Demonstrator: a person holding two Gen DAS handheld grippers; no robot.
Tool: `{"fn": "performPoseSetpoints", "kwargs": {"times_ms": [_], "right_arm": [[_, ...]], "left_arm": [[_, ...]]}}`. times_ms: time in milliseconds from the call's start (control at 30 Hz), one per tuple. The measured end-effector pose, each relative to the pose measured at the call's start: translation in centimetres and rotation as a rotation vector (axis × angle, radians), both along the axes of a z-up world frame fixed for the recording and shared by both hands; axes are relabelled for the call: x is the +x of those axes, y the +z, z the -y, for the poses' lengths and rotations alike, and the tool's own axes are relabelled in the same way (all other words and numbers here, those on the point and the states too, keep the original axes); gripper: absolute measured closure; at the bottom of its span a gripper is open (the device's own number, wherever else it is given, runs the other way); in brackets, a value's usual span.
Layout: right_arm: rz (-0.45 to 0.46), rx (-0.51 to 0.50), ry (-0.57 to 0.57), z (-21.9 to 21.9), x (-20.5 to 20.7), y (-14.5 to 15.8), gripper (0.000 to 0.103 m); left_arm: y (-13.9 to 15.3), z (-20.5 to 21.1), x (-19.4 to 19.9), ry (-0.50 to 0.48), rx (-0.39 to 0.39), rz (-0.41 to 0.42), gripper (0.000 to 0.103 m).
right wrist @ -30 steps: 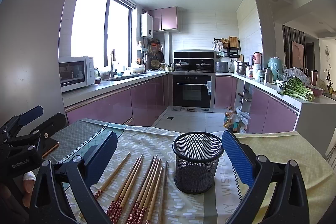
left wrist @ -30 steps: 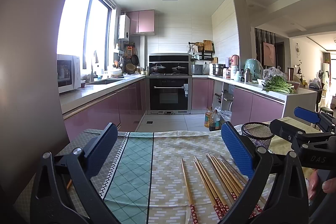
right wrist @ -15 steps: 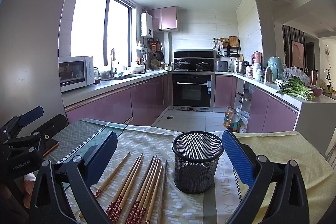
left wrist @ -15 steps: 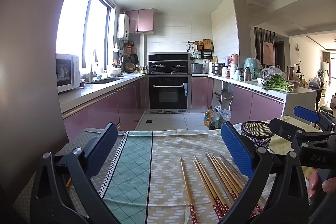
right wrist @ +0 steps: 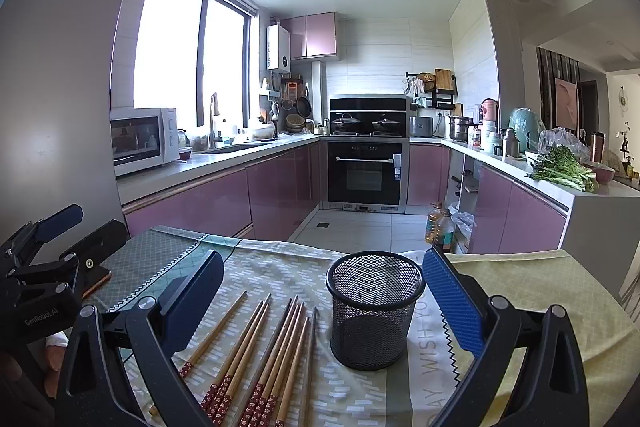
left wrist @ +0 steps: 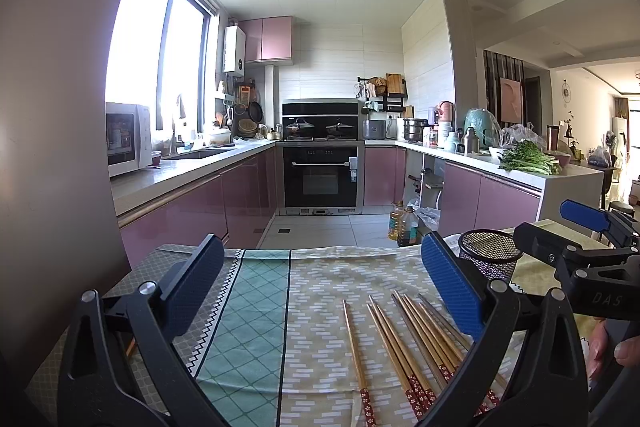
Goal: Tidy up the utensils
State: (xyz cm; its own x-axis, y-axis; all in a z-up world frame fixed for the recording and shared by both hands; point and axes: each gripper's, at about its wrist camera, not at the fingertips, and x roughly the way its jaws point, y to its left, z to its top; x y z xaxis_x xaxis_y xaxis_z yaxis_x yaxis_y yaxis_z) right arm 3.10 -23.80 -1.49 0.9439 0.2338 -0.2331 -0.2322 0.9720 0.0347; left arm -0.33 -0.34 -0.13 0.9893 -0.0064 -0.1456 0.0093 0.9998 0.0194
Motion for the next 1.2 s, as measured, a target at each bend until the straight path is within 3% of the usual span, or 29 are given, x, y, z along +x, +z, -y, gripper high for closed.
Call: {"fn": "performPoseSetpoints", "kwargs": {"times_ms": [833, 1200], "right_arm": [[-0.010, 0.003, 0.005, -0.1, 0.6, 0.0, 0.006], [-0.068, -0.005, 0.036, 0.2, 1.3, -0.6, 0.006]], "left_arm": [[-0.6, 0.2, 0.0, -0.006, 0.003, -0.019, 0.006], [-1.1, -0.1, 1.4, -0.032, 0.012, -0.096, 0.006]]}}
